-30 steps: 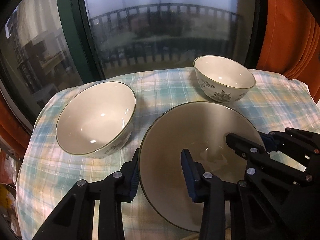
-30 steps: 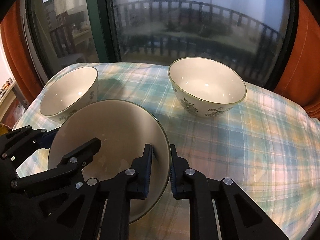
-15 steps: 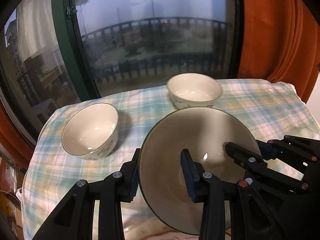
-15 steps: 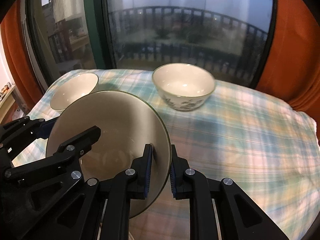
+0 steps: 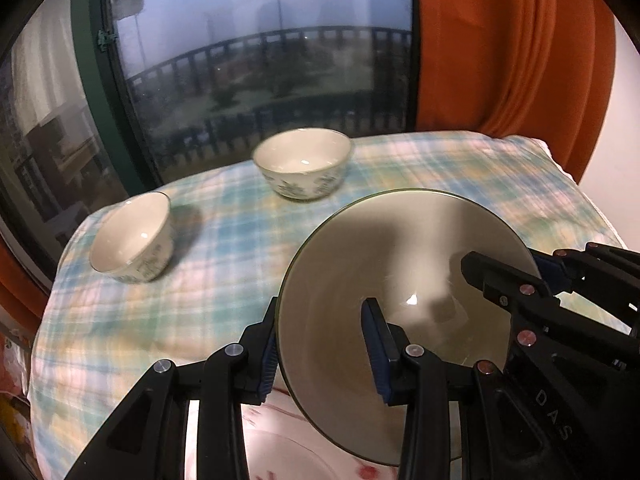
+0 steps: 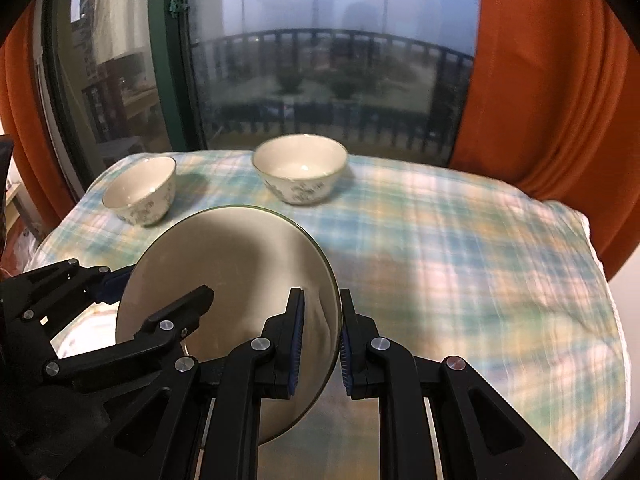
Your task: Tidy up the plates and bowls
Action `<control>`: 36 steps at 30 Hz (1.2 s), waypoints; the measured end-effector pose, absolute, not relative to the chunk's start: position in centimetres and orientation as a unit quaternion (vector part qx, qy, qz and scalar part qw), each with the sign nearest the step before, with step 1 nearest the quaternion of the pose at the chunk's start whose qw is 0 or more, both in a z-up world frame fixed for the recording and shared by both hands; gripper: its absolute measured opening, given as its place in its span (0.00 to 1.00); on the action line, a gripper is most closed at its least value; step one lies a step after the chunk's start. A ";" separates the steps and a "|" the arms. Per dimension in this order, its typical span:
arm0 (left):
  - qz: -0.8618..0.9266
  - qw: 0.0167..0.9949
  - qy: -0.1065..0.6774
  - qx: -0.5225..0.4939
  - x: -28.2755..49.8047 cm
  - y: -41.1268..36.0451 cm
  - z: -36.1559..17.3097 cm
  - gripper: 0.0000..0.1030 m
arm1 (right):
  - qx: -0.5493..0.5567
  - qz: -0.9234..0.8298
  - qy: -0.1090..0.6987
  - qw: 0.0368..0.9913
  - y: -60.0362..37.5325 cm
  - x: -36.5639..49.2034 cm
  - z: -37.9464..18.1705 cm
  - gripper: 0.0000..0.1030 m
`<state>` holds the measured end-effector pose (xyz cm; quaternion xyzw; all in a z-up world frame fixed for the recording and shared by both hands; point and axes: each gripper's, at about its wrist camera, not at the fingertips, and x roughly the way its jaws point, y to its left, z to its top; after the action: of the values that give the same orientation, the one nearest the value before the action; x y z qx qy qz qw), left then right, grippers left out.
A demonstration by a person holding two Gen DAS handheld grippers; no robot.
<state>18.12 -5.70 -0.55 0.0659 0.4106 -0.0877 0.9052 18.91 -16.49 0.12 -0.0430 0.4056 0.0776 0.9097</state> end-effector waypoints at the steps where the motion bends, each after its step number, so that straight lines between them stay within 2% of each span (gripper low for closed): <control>1: -0.091 0.905 0.411 0.068 17.7 -6.2 -0.5 0.37 | -0.042 0.075 0.407 0.909 -16.9 18.5 0.1 0.18; 16: -0.113 0.899 0.413 0.092 13.0 -10.8 -1.8 0.37 | -0.006 0.052 0.435 0.899 -22.4 12.9 -2.1 0.18; 36: -0.129 0.881 0.445 0.094 10.1 -11.9 -4.4 0.37 | 0.009 0.046 0.454 0.890 -23.8 9.4 -4.1 0.18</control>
<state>10.08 -11.91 -4.39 0.0941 0.4449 -0.1294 0.8812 9.41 -23.78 -4.09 0.0092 0.4544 0.0456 0.8896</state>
